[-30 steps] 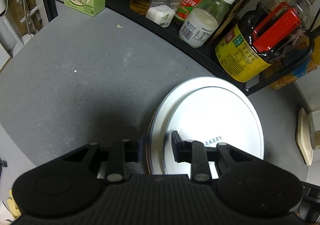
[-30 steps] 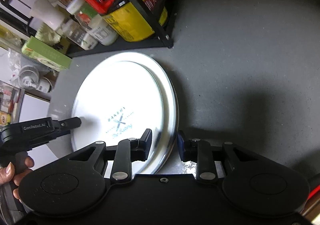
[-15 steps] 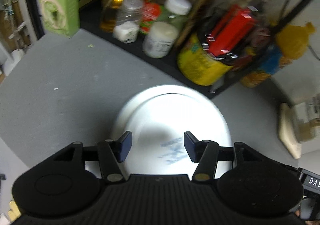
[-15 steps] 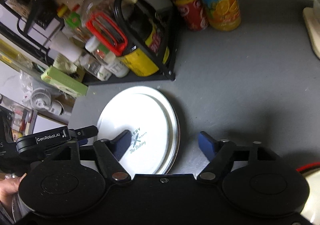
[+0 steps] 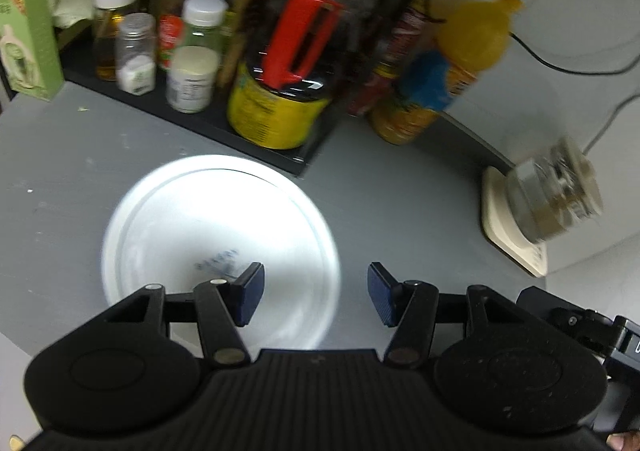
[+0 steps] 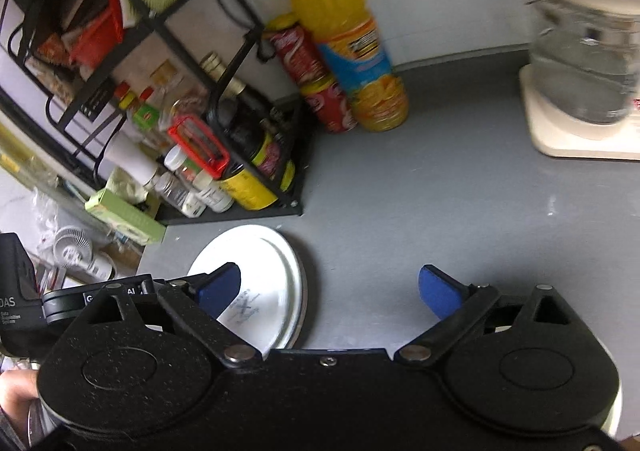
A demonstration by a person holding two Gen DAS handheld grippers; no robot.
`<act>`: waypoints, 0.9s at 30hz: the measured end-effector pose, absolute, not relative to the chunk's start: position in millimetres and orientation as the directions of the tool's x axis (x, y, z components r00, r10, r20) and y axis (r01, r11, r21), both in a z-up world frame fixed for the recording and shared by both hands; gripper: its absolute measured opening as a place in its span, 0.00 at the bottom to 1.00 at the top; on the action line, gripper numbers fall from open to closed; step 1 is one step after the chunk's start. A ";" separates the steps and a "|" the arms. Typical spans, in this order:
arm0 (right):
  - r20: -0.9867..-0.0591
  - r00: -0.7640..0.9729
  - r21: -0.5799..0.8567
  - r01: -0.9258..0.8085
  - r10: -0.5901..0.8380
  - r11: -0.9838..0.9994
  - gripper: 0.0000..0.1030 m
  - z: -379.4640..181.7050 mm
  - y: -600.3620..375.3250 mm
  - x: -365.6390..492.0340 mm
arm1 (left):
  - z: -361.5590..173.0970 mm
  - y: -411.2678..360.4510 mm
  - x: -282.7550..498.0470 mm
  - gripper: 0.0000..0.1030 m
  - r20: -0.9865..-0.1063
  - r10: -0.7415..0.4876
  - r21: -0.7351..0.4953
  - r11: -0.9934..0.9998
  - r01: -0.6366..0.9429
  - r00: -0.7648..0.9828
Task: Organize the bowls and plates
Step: 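Move both tools to the red bowl holding the nested bowls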
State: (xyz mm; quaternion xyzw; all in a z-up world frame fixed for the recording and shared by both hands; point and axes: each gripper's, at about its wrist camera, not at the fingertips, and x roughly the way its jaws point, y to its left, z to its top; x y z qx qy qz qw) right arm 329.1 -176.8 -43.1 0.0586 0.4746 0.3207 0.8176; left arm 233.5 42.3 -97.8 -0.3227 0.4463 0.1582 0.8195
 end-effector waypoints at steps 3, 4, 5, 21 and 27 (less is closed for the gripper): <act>-0.725 0.377 0.402 -0.447 0.576 0.799 0.97 -38.6 -197.5 325.1 | -92.7 26.2 237.5 0.54 -0.829 -0.043 -0.391 0.756 -0.524 0.558; -0.721 0.387 0.403 -0.441 0.575 0.802 0.97 -37.0 -205.0 324.0 | -90.9 20.3 238.6 0.54 -0.827 -0.048 -0.394 0.761 -0.516 0.560; -0.718 0.394 0.404 -0.436 0.574 0.805 0.97 -36.1 -210.8 323.0 | -89.5 14.4 240.6 0.54 -0.824 -0.054 -0.395 0.767 -0.505 0.564; -0.707 0.460 0.420 -0.337 0.537 0.842 1.00 -43.2 -302.9 305.5 | -95.7 -76.1 257.1 0.54 -0.815 -0.147 -0.424 0.811 -0.404 0.561; -0.733 0.447 0.424 -0.291 0.514 0.858 1.00 -60.5 -329.8 301.3 | -106.2 -100.8 259.0 0.54 -0.823 -0.181 -0.433 0.813 -0.390 0.538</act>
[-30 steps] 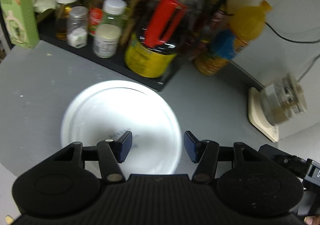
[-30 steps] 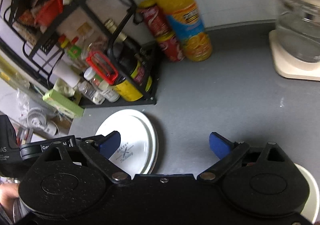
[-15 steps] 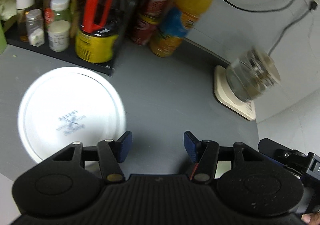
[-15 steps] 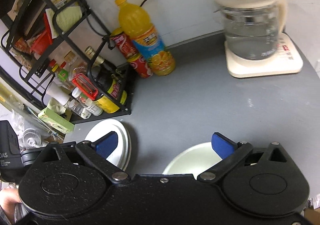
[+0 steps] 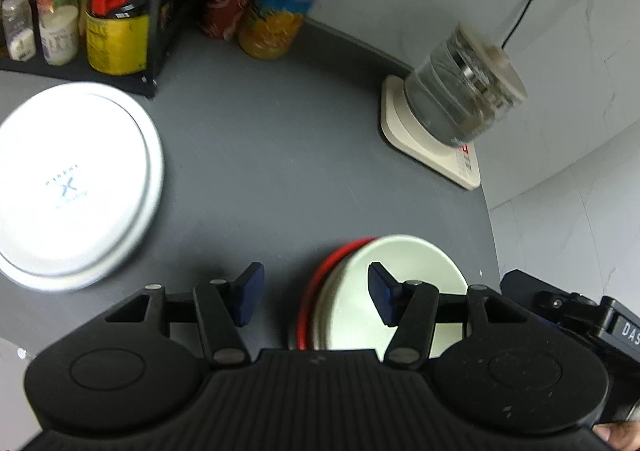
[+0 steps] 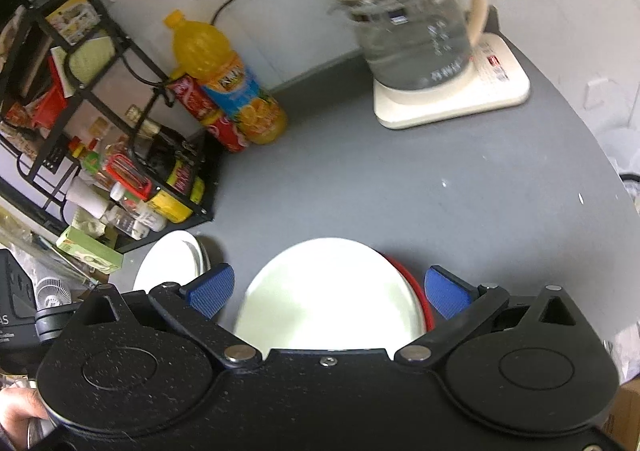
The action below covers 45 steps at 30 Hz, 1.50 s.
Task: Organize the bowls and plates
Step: 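Move both tools to the red bowl holding the nested bowls, then close the left gripper on the bowl stack rim while the right gripper clamps it too, then lift the nested bowl stack with both grippers and lower it onto the plate stack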
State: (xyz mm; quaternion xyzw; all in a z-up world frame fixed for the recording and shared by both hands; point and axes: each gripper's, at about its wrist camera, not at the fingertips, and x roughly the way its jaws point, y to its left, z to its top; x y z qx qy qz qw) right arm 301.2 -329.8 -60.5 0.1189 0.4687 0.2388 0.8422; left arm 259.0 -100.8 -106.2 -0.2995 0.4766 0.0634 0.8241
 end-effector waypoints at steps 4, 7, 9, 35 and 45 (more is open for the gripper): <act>-0.746 0.426 0.434 -0.270 0.511 0.859 1.00 -74.1 -339.9 298.9 | -114.5 -112.1 259.6 0.54 -0.832 -0.175 -0.417 0.823 -0.386 0.526; -0.758 0.410 0.438 -0.258 0.508 0.861 1.00 -84.5 -344.4 298.8 | -121.2 -116.9 259.6 0.54 -0.836 -0.181 -0.421 0.816 -0.395 0.518; -0.767 0.401 0.431 -0.256 0.501 0.865 1.00 -90.8 -345.7 298.7 | -125.1 -119.2 260.1 0.54 -0.845 -0.162 -0.403 0.819 -0.408 0.510; -0.845 0.263 0.434 -0.172 0.466 0.884 0.37 -140.6 -353.2 295.0 | -179.6 -129.0 271.0 0.27 -0.907 -0.230 -0.385 0.793 -0.472 0.352; -0.824 0.328 0.429 -0.173 0.462 0.887 0.37 -126.0 -335.4 299.5 | -167.8 -112.5 275.9 0.27 -0.891 -0.252 -0.409 0.808 -0.424 0.378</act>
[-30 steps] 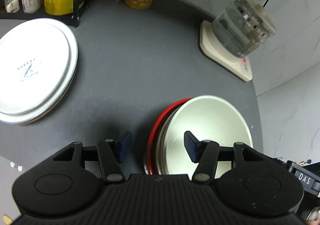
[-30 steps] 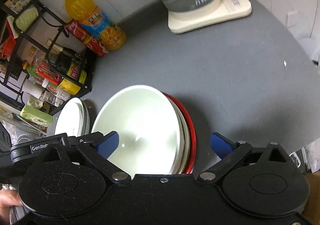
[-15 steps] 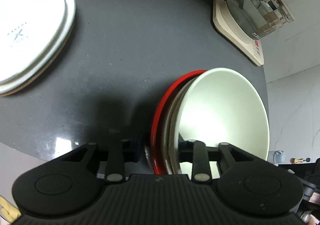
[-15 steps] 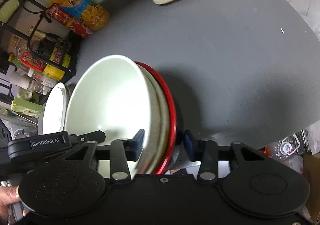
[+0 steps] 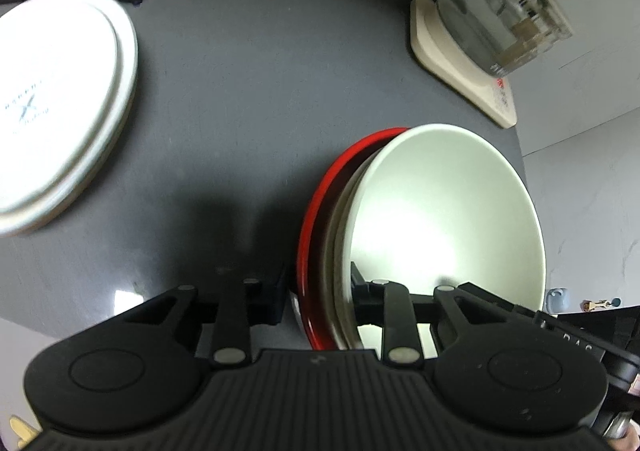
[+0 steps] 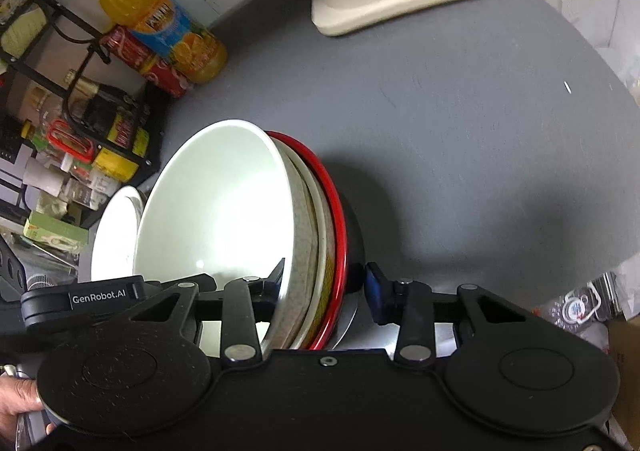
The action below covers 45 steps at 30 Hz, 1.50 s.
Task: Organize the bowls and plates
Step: 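Lift the nested bowl stack with both grippers and lower it onto the plate stack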
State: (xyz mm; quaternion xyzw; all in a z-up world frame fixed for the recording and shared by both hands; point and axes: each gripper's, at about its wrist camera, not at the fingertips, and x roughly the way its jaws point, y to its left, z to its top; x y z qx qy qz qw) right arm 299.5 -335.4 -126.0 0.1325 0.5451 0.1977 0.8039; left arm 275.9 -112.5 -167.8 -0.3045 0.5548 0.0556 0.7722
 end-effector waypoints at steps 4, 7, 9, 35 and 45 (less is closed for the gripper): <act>-0.813 0.350 0.426 -0.187 0.465 0.885 0.37 -113.5 -316.2 303.7 | -154.5 -92.2 278.2 0.27 -0.881 -0.252 -0.418 0.809 -0.412 0.400; -0.805 0.362 0.424 -0.204 0.471 0.882 0.37 -104.9 -297.2 306.2 | -144.2 -73.9 278.6 0.27 -0.875 -0.246 -0.422 0.810 -0.408 0.417; -0.800 0.365 0.427 -0.213 0.477 0.879 0.37 -100.8 -285.3 308.1 | -138.2 -60.6 278.9 0.27 -0.872 -0.239 -0.422 0.810 -0.407 0.427; -0.799 0.305 0.429 -0.316 0.519 0.846 0.37 -89.8 -117.4 296.5 | -119.6 102.6 229.0 0.27 -0.870 -0.178 -0.414 0.771 -0.483 0.461; -0.807 0.288 0.431 -0.309 0.515 0.848 0.37 -100.7 -73.7 284.8 | -129.6 147.3 210.5 0.27 -0.876 -0.176 -0.410 0.763 -0.500 0.450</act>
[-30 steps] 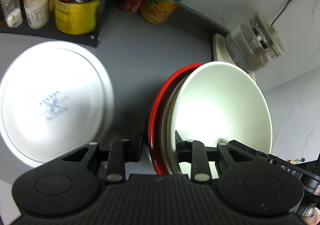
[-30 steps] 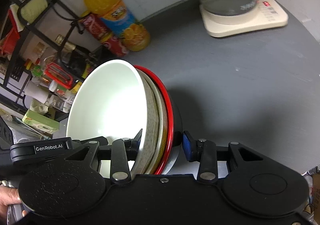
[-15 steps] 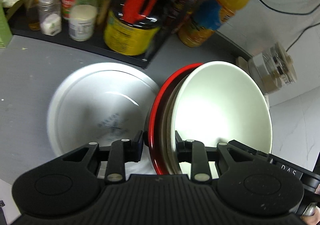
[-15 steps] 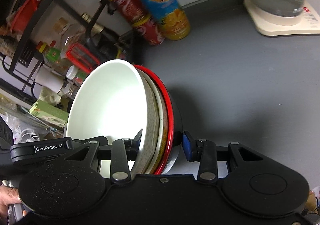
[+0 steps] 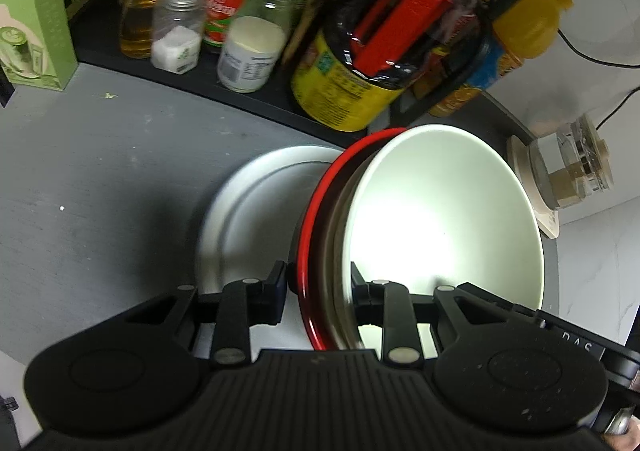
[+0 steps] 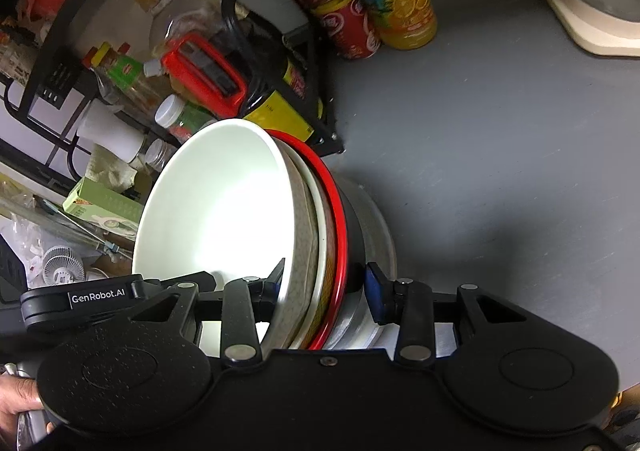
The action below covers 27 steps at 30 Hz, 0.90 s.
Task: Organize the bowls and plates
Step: 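Lift the nested bowl stack with both grippers and lower it onto the plate stack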
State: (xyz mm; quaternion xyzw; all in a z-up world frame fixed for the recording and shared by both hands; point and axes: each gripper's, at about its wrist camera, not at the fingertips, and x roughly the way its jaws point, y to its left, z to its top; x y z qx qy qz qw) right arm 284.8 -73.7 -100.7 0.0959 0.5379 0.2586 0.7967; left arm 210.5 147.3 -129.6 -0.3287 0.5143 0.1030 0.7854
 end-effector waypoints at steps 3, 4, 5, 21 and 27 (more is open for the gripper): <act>-0.809 0.289 0.433 -0.294 0.511 0.852 0.37 -105.2 -66.3 282.4 | -133.8 156.6 209.5 0.27 -0.878 -0.182 -0.409 0.765 -0.497 0.443; -0.810 0.290 0.434 -0.289 0.510 0.854 0.37 -106.9 -64.1 281.3 | -135.6 159.2 209.2 0.27 -0.878 -0.184 -0.409 0.766 -0.495 0.441; -0.811 0.291 0.433 -0.284 0.507 0.855 0.37 -108.3 -62.7 280.2 | -137.3 162.3 209.1 0.27 -0.879 -0.188 -0.410 0.768 -0.492 0.438; -0.821 0.324 0.425 -0.203 0.470 0.882 0.37 -123.7 -54.8 267.1 | -152.6 176.8 210.8 0.27 -0.879 -0.243 -0.426 0.786 -0.447 0.410; -0.820 0.336 0.426 -0.181 0.463 0.886 0.37 -127.1 -56.3 266.9 | -155.3 173.6 216.9 0.28 -0.879 -0.245 -0.424 0.795 -0.434 0.410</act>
